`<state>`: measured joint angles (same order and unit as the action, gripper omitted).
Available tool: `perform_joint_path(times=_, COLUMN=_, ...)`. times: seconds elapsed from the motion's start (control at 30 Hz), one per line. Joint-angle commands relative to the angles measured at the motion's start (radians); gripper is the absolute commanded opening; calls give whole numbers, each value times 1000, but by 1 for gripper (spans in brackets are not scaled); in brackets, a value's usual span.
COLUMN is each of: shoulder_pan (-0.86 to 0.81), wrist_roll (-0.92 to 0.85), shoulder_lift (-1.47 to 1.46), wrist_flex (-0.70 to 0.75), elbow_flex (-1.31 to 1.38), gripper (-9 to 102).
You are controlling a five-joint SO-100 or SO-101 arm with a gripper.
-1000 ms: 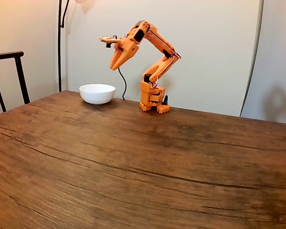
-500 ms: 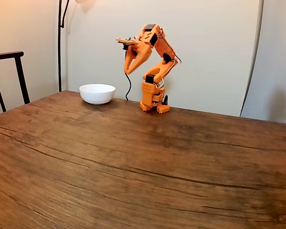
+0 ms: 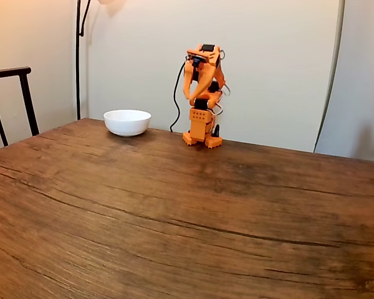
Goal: Grasp the cube and drop it in the bowl
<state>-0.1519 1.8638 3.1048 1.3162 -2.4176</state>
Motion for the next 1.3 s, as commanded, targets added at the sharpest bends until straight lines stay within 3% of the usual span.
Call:
perform_joint_path(times=0.0, shoulder_pan=66, wrist_roll=5, shoulder_lift=66, wrist_flex=-87, elbow_flex=-94, gripper=0)
perform_joint_path(times=0.3, shoulder_pan=120, wrist_roll=12, shoulder_lift=215, wrist_flex=-279, elbow_flex=-367, gripper=0)
perform_joint_path(times=0.83, shoulder_pan=192, wrist_roll=17, shoulder_lift=218, wrist_flex=-675, elbow_flex=-693, gripper=0)
perform_joint_path(times=0.97, shoulder_pan=187, wrist_roll=21, shoulder_lift=216, wrist_flex=-667, elbow_flex=-695, gripper=0)
perform_joint_path(times=1.27, shoulder_pan=187, wrist_roll=-41, shoulder_lift=216, wrist_flex=-494, elbow_flex=-695, gripper=0)
